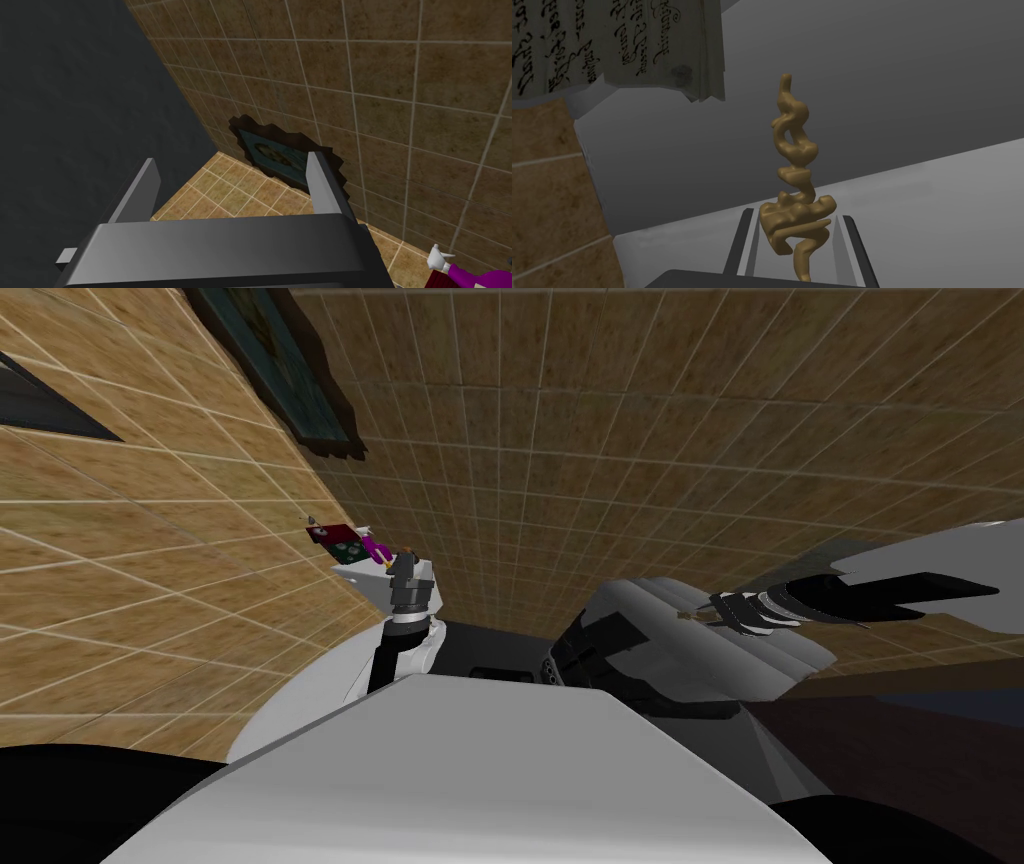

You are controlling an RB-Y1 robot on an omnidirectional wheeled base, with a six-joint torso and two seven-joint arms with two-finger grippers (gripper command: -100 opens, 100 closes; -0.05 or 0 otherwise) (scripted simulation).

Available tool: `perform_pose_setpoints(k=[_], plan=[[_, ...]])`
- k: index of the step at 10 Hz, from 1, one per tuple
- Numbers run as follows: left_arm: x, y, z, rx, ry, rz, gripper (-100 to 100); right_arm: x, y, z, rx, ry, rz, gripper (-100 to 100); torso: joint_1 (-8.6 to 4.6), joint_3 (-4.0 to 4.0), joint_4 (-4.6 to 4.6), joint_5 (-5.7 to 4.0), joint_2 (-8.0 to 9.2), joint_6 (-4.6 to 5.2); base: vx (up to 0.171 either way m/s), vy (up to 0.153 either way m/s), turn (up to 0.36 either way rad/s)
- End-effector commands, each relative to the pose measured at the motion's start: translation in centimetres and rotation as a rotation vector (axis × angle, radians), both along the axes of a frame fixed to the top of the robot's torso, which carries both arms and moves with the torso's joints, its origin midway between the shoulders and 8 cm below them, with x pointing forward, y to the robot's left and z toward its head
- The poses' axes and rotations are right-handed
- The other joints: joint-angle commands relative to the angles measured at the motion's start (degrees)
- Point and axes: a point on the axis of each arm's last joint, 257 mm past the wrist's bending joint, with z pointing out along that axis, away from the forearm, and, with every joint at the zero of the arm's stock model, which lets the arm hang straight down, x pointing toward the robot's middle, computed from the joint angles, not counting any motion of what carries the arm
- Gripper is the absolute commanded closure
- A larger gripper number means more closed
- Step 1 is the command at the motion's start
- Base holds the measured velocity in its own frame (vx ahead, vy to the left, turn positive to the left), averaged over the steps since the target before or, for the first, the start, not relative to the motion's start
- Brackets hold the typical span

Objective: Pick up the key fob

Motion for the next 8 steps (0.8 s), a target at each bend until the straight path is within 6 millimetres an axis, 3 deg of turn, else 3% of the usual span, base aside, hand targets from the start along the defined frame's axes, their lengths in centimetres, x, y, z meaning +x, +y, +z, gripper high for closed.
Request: perform_pose_setpoints(k=[1,2,3,4,6,8], plan=[[0.0,0.0,0.0,0.000,0.000,0.000,0,0.0,0.0,0.0,0.000,0.000,0.000,100,0.00,0.00,0.00,0.00,0.00,0.00,0.000,0.000,0.000],[0.0,0.0,0.0,0.000,0.000,0.000,0,0.0,0.0,0.0,0.000,0.000,0.000,100,-0.01,-0.01,0.00,0.00,-0.01,0.00,0.000,0.000,0.000],[0.0,0.0,0.0,0.000,0.000,0.000,0,0.0,0.0,0.0,0.000,0.001,0.000,0,-0.01,-0.01,0.00,0.00,-0.02,0.00,0.000,0.000,0.000],[0.0,0.0,0.0,0.000,0.000,0.000,0,0.9,1.1,0.0,0.002,0.003,0.027,100,-0.01,0.00,0.01,0.00,-0.02,0.00,0.052,-0.002,-0.288],[0.0,0.0,0.0,0.000,0.000,0.000,0,2.5,3.4,0.6,0.003,0.004,0.090,100,-0.04,-0.12,-0.02,0.00,-0.23,0.10,0.119,-0.001,-0.346],[0.0,0.0,0.0,0.000,0.000,0.000,0,3.1,4.1,0.8,0.002,0.005,0.110,100,0.05,-0.21,-0.08,0.01,-0.36,-0.02,0.080,0.016,-0.133]])
